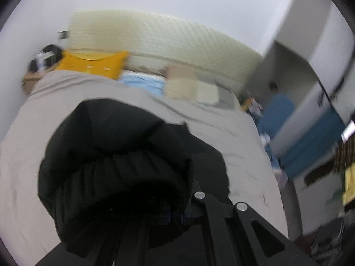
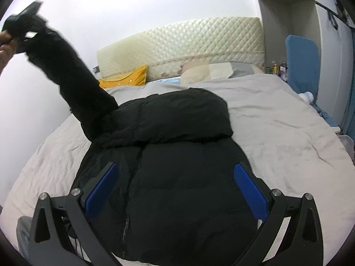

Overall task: Fold large clothes
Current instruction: 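Lift and fold the held sleeve across the jacket body with the left tool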

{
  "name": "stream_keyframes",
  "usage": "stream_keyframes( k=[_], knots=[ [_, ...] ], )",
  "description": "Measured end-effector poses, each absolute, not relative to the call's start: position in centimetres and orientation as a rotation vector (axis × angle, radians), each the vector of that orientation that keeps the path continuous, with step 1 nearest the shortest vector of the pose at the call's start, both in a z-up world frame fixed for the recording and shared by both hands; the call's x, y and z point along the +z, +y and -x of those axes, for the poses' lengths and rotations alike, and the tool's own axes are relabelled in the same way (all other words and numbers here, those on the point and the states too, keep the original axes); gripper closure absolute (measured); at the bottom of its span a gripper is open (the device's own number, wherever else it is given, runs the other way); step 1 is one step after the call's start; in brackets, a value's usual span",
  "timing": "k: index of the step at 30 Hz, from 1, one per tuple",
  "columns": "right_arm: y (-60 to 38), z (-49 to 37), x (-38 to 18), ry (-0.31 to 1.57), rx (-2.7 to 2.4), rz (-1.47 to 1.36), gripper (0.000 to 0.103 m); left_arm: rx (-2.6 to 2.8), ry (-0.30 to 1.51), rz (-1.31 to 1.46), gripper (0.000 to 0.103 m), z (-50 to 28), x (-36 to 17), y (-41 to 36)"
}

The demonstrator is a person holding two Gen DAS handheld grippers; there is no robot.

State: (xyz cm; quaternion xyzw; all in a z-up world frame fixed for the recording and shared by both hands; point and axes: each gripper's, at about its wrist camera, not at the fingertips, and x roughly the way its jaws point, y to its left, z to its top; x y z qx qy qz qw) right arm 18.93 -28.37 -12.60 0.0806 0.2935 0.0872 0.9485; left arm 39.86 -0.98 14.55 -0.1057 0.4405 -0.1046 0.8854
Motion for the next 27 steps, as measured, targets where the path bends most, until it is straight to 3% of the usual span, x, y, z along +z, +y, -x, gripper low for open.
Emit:
stream_keyframes(
  k=[9,20,25,27],
  knots=[
    [-31.5,-19.2,-13.6,0.589,0.094,-0.195,0.0,-0.308,1.0,0.091,0.099,-45.8,3.3,-16.5],
    [-33.3,-22.5,-17.9,0.607,0.118,-0.244,0.0,-0.31,1.162,0.033,0.098,-51.2,-15.0,-24.2],
    [-33.6,-23.8,-19.7,0.608,0.139,-0.261,0.0,-0.337,1.097,-0.042,0.097,-51.0,-16.2,-24.8],
    [-34.2,-24.0,-20.0,0.599,0.141,-0.295,0.0,-0.362,1.072,-0.054,0.091,-49.9,-15.4,-24.4]
  ],
)
